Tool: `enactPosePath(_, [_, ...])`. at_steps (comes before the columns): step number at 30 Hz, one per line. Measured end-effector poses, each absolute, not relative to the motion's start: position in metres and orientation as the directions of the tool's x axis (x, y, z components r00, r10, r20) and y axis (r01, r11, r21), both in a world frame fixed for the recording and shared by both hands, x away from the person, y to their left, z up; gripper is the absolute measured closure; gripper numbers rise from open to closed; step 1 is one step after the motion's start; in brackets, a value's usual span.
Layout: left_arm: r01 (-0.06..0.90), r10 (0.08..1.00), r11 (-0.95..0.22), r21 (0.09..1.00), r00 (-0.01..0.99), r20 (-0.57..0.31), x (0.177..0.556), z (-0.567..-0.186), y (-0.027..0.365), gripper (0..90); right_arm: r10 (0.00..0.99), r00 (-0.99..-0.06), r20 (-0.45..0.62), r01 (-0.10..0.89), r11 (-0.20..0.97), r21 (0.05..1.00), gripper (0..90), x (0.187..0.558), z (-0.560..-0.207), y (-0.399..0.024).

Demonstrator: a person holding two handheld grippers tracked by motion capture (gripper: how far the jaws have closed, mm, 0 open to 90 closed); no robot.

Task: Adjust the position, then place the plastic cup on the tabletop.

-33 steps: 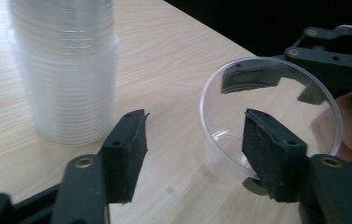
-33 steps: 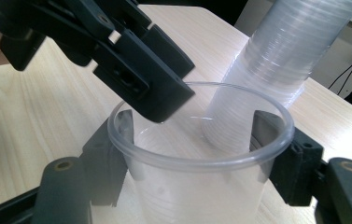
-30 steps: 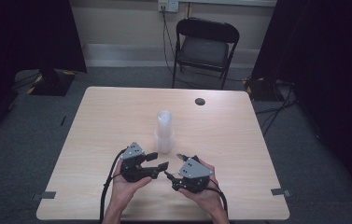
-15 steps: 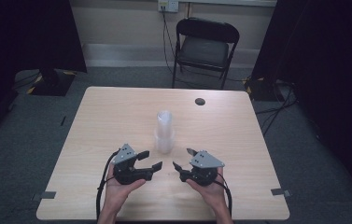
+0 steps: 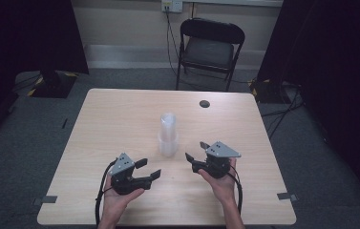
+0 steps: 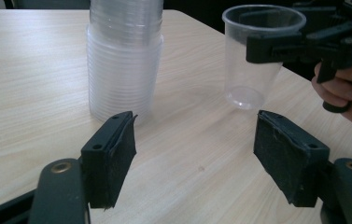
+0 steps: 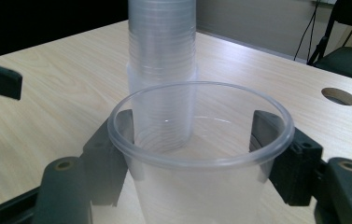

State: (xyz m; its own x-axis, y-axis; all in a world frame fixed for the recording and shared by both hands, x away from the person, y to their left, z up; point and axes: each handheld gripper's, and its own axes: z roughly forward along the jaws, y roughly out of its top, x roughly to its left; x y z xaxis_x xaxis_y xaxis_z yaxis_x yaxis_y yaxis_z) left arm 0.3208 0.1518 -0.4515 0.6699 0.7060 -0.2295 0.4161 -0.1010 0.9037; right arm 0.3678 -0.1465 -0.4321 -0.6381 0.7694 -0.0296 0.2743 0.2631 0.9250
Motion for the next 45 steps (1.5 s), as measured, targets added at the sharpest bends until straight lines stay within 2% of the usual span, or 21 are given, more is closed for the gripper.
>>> enactPosePath(20, [0.412, 0.73, -0.101, 0.905, 0.649, -0.214, 0.317, -0.462, 0.165, 28.0, 0.835, -0.547, 0.06, 0.33, 0.149, 0.932, 30.6, 0.416, -0.433, -0.161])
enactPosePath(34, [0.434, 0.749, -0.069, 0.898, 0.617, -0.241, 0.322, -0.465, 0.172, 27.9, 0.85, -0.523, 0.056, 0.339, 0.147, 0.929, 30.3, 0.45, -0.432, -0.151])
enactPosePath(45, [0.427, 0.75, -0.076, 0.901, 0.62, -0.23, 0.318, -0.466, 0.175, 27.7, 0.856, -0.512, 0.065, 0.369, 0.151, 0.917, 30.0, 0.47, -0.453, -0.145])
